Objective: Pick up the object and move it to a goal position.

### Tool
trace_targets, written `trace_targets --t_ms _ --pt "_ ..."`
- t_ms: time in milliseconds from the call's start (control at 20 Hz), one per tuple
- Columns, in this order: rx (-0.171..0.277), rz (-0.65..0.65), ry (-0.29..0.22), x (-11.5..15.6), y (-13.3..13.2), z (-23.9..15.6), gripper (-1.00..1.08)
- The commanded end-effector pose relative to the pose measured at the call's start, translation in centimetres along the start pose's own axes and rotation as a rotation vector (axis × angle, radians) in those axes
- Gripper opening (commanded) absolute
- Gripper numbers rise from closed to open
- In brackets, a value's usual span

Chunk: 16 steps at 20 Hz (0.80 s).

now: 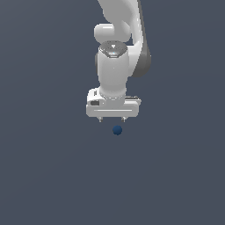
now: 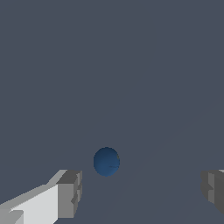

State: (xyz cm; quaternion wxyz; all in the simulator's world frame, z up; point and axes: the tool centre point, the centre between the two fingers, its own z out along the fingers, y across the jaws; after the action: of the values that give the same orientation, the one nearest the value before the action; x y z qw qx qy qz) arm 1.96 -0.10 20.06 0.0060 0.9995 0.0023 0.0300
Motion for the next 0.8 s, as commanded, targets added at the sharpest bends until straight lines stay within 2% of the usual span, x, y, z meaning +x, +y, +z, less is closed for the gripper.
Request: trace_targets --t_ms 0,750 --pt "0.0 0.0 0.0 0.0 0.0 0.0 1.0" --pt "0.0 -0.03 -0.019 -1.0 -0.5 1.5 1.0"
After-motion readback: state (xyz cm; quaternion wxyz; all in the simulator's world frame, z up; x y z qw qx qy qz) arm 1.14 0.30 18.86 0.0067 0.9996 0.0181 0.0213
